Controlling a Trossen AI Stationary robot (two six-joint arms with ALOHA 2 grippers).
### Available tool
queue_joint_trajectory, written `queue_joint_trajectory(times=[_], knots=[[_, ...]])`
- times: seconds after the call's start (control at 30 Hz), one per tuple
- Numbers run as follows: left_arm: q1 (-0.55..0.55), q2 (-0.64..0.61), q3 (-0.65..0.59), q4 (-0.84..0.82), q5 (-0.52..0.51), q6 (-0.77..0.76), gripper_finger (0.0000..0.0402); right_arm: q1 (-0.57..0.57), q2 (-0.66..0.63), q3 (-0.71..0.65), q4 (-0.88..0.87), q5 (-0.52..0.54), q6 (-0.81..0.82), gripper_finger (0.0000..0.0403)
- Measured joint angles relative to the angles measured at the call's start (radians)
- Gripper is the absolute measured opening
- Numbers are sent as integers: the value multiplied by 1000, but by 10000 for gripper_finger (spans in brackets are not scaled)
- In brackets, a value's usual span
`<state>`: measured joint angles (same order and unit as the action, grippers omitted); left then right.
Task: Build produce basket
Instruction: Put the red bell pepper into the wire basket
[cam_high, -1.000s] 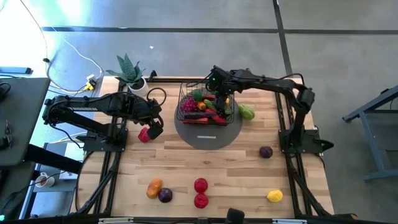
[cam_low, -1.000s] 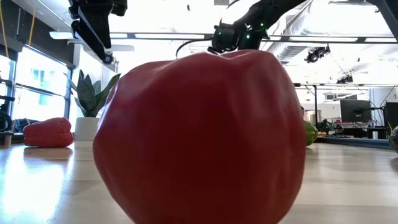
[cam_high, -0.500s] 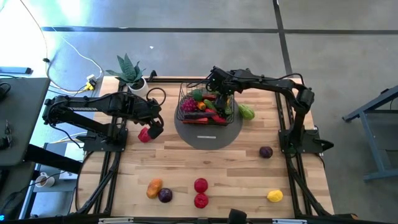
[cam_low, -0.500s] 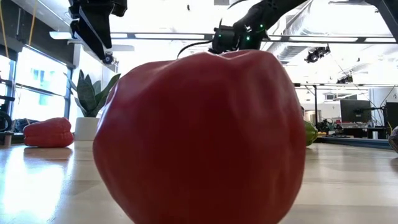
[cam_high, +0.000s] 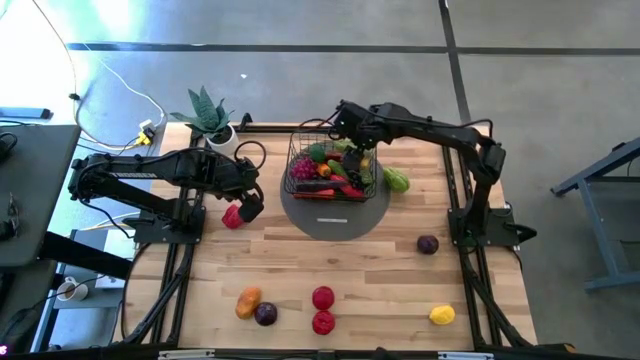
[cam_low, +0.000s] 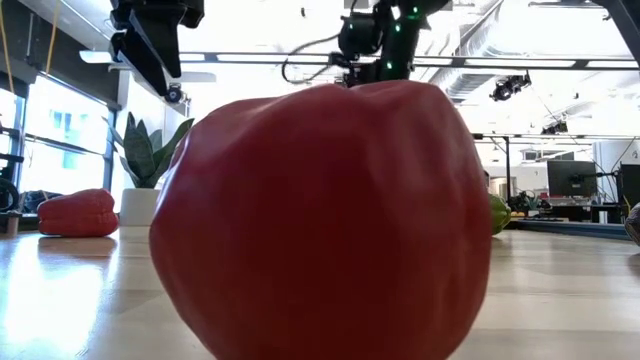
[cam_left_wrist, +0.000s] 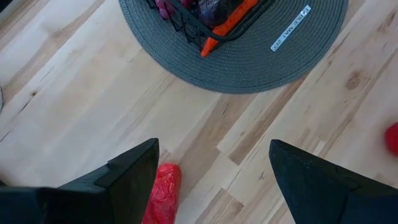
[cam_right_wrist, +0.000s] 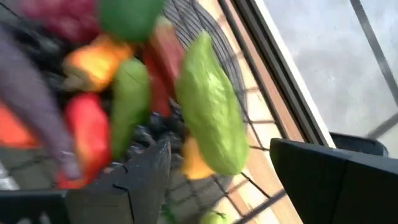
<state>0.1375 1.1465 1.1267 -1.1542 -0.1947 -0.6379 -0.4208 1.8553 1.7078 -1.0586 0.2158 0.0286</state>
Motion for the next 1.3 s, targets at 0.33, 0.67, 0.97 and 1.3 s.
queue_joint_trajectory(times=[0.33,0.67,0.97,1.3], knots=[[-3,0,0,0,135,-40,296,114,0,64,-22,-72,33,259],[-97,0,0,-13,118,-151,296,216,0,64,-86,-75,111,259],[-193,0,0,-66,76,-343,296,297,0,64,-99,-113,149,259],[-293,0,0,-65,79,-478,296,360,0,64,-98,-124,155,259]])
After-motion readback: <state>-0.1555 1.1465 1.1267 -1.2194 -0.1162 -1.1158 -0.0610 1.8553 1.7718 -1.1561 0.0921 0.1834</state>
